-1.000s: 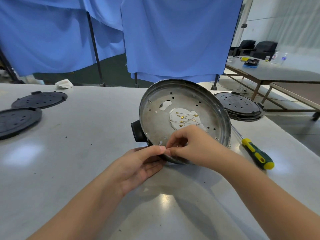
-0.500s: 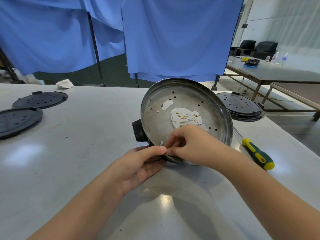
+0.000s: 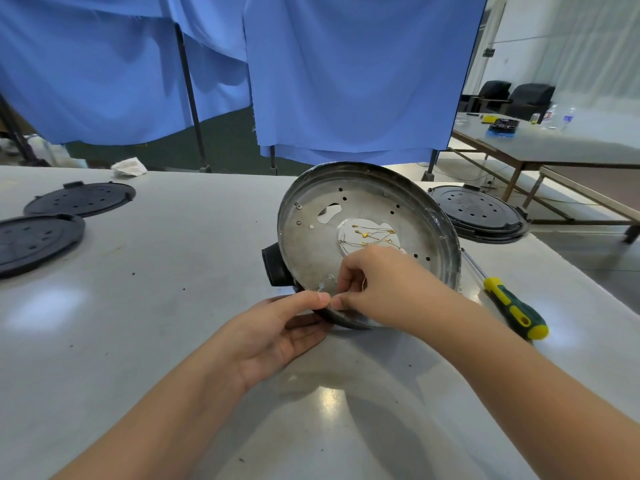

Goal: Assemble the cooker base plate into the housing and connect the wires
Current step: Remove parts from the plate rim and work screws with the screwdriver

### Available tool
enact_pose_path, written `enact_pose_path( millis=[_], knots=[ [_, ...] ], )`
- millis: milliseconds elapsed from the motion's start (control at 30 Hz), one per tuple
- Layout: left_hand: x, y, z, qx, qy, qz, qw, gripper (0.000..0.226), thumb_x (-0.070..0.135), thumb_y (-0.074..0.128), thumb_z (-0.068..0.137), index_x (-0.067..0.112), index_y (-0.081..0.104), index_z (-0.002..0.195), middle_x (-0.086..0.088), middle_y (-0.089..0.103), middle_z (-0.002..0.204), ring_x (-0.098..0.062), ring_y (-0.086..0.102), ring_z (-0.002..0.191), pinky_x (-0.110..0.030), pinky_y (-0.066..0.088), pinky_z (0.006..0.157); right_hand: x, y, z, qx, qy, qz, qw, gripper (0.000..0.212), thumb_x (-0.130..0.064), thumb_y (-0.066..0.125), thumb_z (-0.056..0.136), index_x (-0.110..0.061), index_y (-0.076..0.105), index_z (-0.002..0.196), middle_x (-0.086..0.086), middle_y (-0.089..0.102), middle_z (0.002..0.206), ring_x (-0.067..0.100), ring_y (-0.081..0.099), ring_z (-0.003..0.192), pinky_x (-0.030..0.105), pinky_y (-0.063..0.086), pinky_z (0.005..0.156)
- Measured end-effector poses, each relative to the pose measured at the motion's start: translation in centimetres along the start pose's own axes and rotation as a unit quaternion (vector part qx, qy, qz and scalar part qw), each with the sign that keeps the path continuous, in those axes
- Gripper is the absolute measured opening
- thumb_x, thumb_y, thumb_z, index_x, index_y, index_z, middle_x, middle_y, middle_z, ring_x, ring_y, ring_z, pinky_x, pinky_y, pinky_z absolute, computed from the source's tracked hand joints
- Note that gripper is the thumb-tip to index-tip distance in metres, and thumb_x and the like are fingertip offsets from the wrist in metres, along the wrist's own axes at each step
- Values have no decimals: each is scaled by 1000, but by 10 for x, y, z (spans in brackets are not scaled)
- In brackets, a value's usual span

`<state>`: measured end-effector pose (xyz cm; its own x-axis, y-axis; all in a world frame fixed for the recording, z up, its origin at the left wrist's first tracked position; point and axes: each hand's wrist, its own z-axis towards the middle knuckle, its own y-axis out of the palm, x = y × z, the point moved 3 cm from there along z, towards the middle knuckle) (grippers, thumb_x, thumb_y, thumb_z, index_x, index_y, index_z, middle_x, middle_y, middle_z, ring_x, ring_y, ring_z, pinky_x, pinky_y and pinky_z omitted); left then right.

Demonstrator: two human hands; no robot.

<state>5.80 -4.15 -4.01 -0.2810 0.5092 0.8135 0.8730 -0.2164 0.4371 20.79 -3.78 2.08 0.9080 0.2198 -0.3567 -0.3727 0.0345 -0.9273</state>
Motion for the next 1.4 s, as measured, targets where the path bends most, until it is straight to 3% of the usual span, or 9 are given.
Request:
enact_pose_path(
  millis=[300,433,567,700,800,900,1033,1233,1400],
  knots=[
    [0,1,-1,20,-25,-13,999,41,15,82,43,6,77,82,-21,73,95,-28,73,81,-36,54,86,9,-7,-17,40,-42,88,994,10,-32,65,87,-31,63,78,-14,62,82,7,58,78,31,50,76],
    [0,-1,0,31,-28,-32,999,47,13,82,45,4,70,90,-25,72,98,-34,73,88,-39,54,84,44,-43,-25,190,-15,103,976,6,-21,65,87,-27,66,85,-10,64,88,8,58,78,25,47,75],
    [-1,0,0,27,-46,-69,996,38,9,78,56,1,63,90,-32,67,107,-41,69,97,-43,59,80,105,-70,-38,302,98,35,948,15,-18,59,89,-20,65,102,-2,64,97,15,59,85,31,48,78],
    [0,5,1,35,-41,-59,997,37,9,77,57,0,62,90,-32,66,109,-42,68,100,-45,58,79,157,-57,-46,149,270,-104,946,37,-32,57,89,-17,55,122,8,53,122,26,53,108,37,47,85],
    [-1,8,0,32,-38,-57,997,43,9,76,59,-2,62,98,-32,69,102,-41,69,96,-46,58,79,173,-35,-54,31,357,-139,923,44,-38,55,89,-11,50,123,13,47,123,32,50,111,38,46,86],
    [0,11,-3,30,-38,-58,997,45,10,76,58,-3,62,99,-30,70,94,-42,69,96,-45,57,86,175,-23,-57,16,390,-147,909,33,-33,53,89,-10,52,113,12,50,114,32,52,105,33,43,75],
    [1,15,-10,35,-32,-59,997,48,8,77,57,-4,61,101,-33,69,98,-43,68,97,-54,55,76,168,-22,-58,43,395,-135,908,6,-14,51,85,-13,47,88,9,54,98,28,50,85,28,38,63],
    [3,5,-22,43,-22,-52,997,57,7,78,56,-4,60,109,-29,71,91,-45,68,96,-48,57,83,167,-44,-70,214,355,-40,909,23,-21,56,90,-9,54,109,10,56,95,28,49,79,31,37,63],
    [4,0,-33,41,-32,-44,998,65,7,77,57,-5,55,117,-33,69,89,-47,69,90,-47,54,84,143,-96,-86,404,202,98,887,31,-23,75,80,-15,59,105,4,60,94,20,54,80,25,39,63]
  ],
)
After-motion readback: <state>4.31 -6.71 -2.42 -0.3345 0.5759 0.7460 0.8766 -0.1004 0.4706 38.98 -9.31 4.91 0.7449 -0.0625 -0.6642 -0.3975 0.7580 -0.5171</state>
